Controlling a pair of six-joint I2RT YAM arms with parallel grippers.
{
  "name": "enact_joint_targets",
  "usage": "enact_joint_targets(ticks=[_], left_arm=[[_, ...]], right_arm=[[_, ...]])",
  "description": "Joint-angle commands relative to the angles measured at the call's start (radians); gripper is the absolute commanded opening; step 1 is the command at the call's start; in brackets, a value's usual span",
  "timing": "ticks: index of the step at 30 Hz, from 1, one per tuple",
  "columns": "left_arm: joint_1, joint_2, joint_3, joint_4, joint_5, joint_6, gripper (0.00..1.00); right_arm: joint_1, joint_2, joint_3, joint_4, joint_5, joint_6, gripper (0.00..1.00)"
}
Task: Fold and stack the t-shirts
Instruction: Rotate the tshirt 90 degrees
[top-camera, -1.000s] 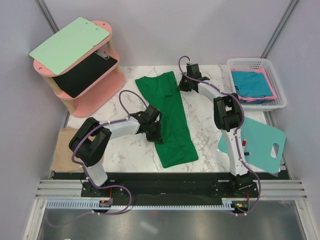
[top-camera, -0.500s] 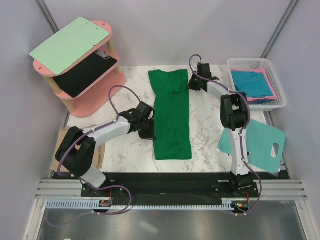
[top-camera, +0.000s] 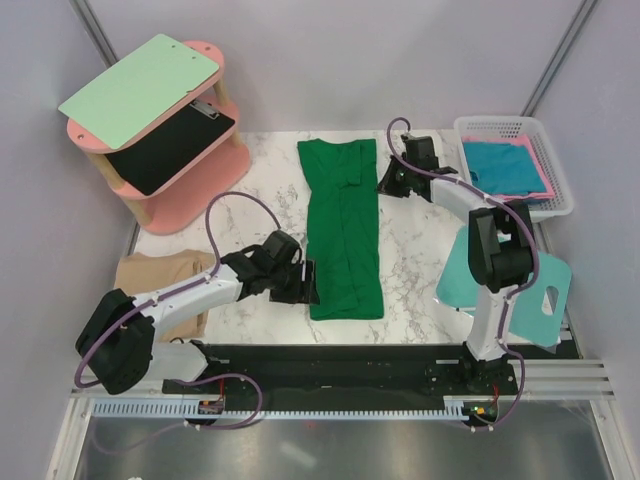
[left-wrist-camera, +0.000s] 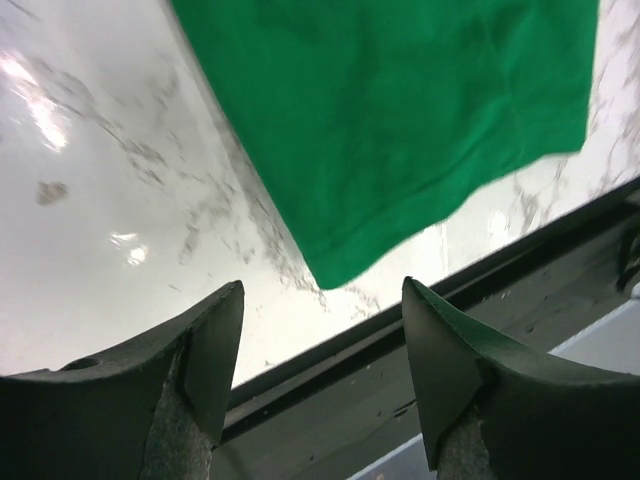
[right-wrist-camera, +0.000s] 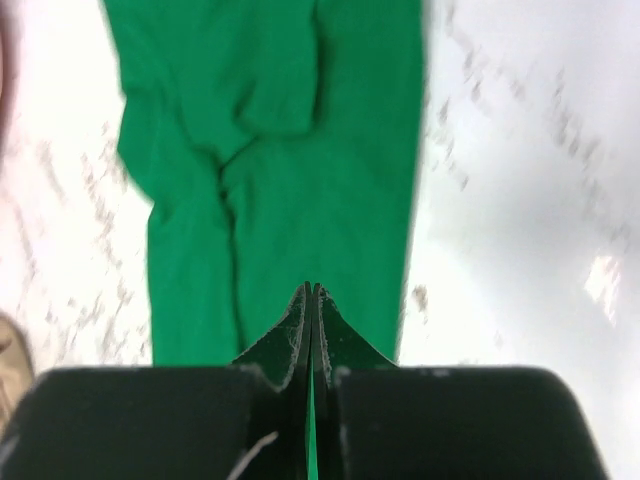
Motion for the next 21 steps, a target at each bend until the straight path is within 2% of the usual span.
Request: enact_joint_targets(ticks=[1,8,14,21], left_arm=[[-0.114,-0.005,-0.034,0.018,-0.036,-0.080,0.69],[-0.239,-0.025,-0.061,0.024,-0.134,-0.186,0.62],[-0.260,0.014,-0.061,0.033,-0.198,-0.214,0.61],[-0.260,0.049,-0.051,0.051,-0.249,-0.221,0.60]], right_arm=[[0.040,-0.174,-0.172,0.009,-0.040,-0.022,0.00],[0.111,-0.250,-0.356,-0.003,-0.072,-0.039,0.00],[0.152,-0.214,-0.474,0.066,-0.080,-0.011,0.00],[0.166,-0.180,-0.487,0.084,-0.077,-0.011,0.00]])
